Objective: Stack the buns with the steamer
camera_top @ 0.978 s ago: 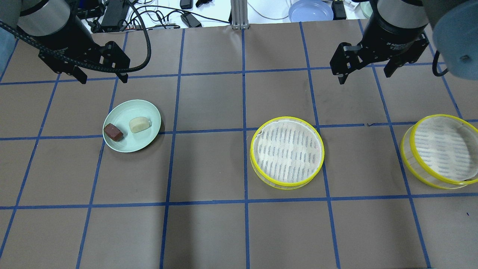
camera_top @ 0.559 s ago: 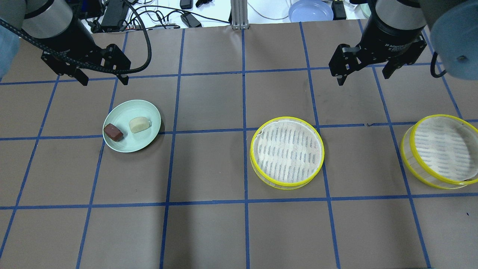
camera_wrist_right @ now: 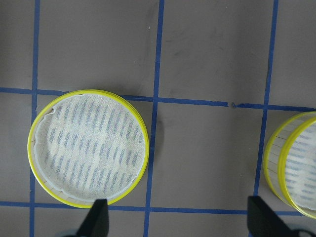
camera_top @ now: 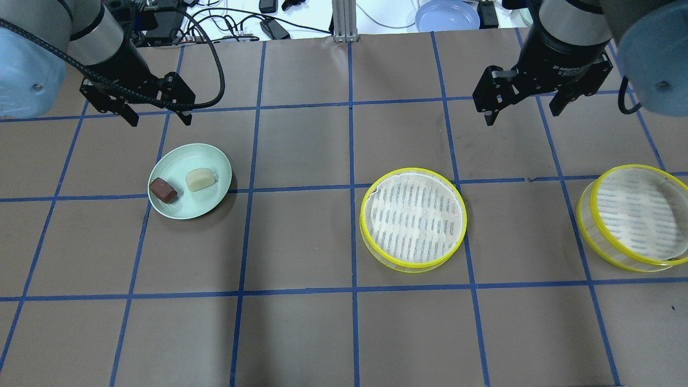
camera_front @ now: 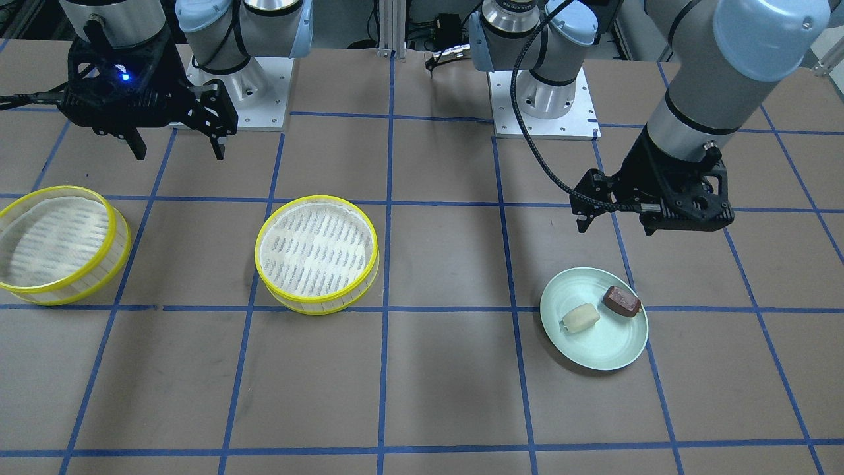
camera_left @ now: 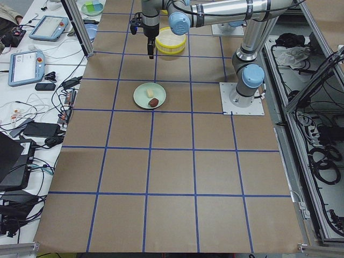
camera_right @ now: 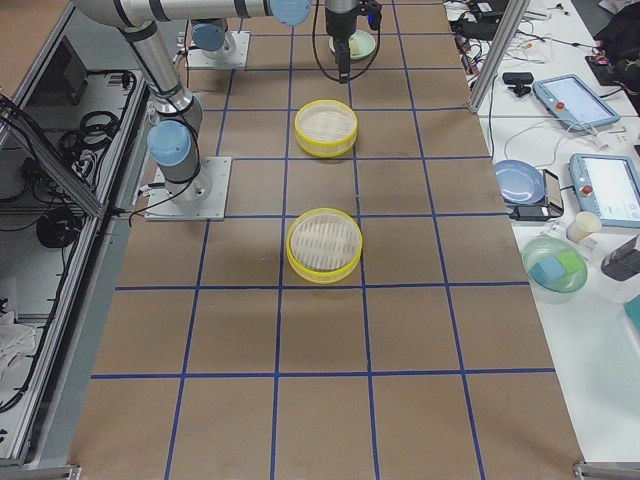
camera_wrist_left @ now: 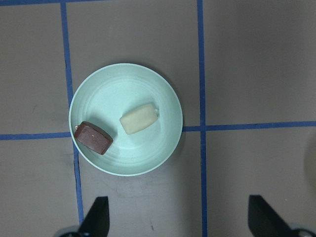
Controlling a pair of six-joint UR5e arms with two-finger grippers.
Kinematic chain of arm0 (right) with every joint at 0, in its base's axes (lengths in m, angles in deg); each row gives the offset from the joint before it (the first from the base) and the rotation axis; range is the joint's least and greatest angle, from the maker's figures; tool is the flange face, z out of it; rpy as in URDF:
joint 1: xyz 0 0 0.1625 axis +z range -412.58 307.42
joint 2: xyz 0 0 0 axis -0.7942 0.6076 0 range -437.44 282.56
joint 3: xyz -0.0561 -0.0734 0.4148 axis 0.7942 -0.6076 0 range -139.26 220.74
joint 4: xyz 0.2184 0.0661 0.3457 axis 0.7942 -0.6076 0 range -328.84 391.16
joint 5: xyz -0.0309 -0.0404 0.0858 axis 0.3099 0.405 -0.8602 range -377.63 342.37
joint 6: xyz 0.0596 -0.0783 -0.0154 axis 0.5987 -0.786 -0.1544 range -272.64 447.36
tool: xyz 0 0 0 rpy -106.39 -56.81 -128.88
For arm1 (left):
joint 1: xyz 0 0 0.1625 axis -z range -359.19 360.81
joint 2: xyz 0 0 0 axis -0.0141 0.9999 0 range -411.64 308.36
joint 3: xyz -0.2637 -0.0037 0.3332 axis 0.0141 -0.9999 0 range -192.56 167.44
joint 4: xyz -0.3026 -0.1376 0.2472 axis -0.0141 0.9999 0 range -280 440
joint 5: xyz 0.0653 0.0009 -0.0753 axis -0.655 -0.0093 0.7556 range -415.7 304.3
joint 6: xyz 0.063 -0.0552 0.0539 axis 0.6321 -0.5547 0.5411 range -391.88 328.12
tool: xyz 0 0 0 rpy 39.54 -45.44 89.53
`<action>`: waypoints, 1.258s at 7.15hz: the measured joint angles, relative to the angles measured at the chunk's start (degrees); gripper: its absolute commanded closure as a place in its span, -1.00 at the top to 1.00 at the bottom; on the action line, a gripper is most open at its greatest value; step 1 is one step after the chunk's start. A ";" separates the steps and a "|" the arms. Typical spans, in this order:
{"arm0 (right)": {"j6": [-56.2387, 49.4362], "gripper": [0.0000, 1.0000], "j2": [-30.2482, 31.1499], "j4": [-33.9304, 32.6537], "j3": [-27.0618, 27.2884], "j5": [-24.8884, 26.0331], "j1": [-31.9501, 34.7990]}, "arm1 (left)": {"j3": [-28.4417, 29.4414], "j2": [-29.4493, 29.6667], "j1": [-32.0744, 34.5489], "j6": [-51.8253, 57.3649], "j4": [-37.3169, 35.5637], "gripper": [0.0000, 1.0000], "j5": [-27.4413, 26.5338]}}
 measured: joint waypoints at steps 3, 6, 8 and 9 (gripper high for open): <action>-0.06 1.00 0.00 0.02 0.00 0.01 0.00 | -0.94 3.10 -1.26 1.03 -0.60 1.00 0.02; -0.62 1.00 -0.02 -0.27 -0.03 0.12 -0.51 | -5.64 7.23 -1.55 3.69 -6.74 1.00 -0.10; -5.67 1.00 0.09 -0.46 -0.17 0.60 -6.52 | -7.32 10.97 -1.70 7.30 -11.27 1.00 -0.37; -13.02 1.00 0.06 -0.47 -0.13 0.80 -13.16 | -7.53 13.10 -1.73 8.19 -12.89 1.00 -0.36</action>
